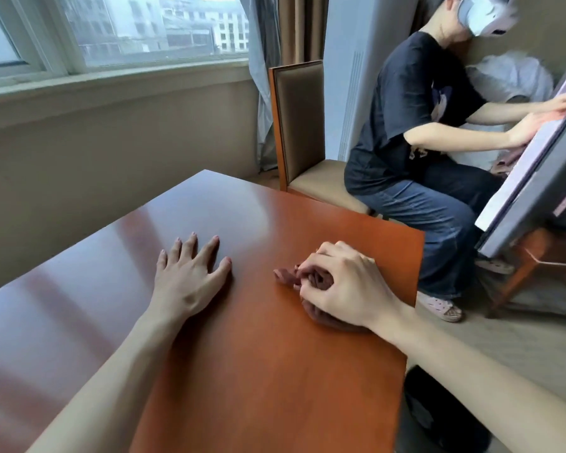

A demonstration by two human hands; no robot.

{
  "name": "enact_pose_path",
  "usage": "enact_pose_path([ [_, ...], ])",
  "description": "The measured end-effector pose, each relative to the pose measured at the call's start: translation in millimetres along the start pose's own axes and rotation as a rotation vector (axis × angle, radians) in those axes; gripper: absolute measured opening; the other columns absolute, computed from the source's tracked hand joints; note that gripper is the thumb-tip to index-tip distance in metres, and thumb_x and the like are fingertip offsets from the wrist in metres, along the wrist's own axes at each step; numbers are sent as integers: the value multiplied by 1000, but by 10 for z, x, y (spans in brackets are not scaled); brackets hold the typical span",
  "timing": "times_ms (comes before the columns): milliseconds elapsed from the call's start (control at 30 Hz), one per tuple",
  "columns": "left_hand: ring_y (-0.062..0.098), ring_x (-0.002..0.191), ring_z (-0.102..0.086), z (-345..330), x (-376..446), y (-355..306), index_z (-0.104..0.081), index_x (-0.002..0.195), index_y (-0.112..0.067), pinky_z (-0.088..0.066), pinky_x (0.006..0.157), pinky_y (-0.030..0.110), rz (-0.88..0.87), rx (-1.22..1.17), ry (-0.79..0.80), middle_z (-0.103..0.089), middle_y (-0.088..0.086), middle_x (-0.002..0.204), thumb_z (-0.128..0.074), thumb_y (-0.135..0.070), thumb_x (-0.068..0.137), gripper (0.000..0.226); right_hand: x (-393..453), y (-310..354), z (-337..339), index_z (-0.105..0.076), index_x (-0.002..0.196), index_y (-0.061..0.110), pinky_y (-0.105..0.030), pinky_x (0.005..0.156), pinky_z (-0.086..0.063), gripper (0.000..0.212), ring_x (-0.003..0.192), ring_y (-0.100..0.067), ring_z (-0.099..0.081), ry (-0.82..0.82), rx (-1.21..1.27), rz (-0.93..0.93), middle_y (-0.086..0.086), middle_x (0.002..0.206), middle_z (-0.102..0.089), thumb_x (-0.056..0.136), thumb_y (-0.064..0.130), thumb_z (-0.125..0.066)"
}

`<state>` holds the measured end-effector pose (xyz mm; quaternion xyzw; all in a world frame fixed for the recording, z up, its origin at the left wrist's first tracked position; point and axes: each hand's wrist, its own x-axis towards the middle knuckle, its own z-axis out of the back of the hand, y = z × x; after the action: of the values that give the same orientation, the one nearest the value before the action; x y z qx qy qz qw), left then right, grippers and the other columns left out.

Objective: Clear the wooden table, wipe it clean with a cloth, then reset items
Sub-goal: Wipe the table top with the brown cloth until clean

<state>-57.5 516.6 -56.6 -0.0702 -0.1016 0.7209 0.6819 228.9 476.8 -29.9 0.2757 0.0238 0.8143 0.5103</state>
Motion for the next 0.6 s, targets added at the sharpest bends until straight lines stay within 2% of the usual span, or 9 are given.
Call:
enact_pose_path([
  [133,25,155,-3,-36,33,4,-20,157,-46,-1,125,46,6,8,-27,-13,3,168,-12,-74,82,80,949,-823,-176,-69,91,29,-34,73,-43,29,96,-26,-61,-69,-192,-238,2,93,-62,85,56,-61],
  [200,24,155,-3,-50,57,17,-21,156,-46,-1,124,46,5,6,-41,-14,2,167,-13,-74,82,80,1427,-1099,-263,-70,94,26,-39,78,-44,33,103,-33,-62,-98,-231,-382,-4,101,-66,86,56,-60],
  [300,22,155,-3,-53,60,11,-21,156,-47,-1,124,45,6,-2,-44,-13,1,168,-12,-75,80,81,1777,-1183,-388,-73,106,24,-42,88,-47,41,110,-36,-62,-109,-205,-560,-9,114,-70,88,57,-58],
  [367,22,155,-2,-40,58,11,-21,156,-48,-1,124,45,8,-3,-48,-13,1,168,-10,-76,79,83,1699,-1018,-387,-72,103,23,-42,88,-45,37,109,-36,-60,-132,-212,-530,-10,112,-68,89,54,-57],
  [433,23,155,-3,-35,44,4,-22,156,-47,-2,124,45,4,-2,-47,-14,2,168,-9,-77,77,85,1387,-788,-334,-70,95,25,-40,85,-44,30,103,-33,-59,-118,-205,-405,-7,102,-66,88,51,-57],
  [500,24,155,-4,-26,27,3,-23,156,-46,-3,124,46,1,-4,-48,-15,3,167,-7,-77,77,87,864,-481,-208,-70,93,30,-36,84,-46,27,96,-23,-58,-82,-163,-239,3,96,-63,86,52,-58],
  [600,25,155,-4,-17,14,-2,-22,157,-45,-2,124,46,-5,10,-32,-15,4,167,-9,-76,79,85,27,-170,42,-73,95,36,-28,82,-46,22,94,-10,-56,9,-24,-23,16,99,-64,83,51,-61],
])
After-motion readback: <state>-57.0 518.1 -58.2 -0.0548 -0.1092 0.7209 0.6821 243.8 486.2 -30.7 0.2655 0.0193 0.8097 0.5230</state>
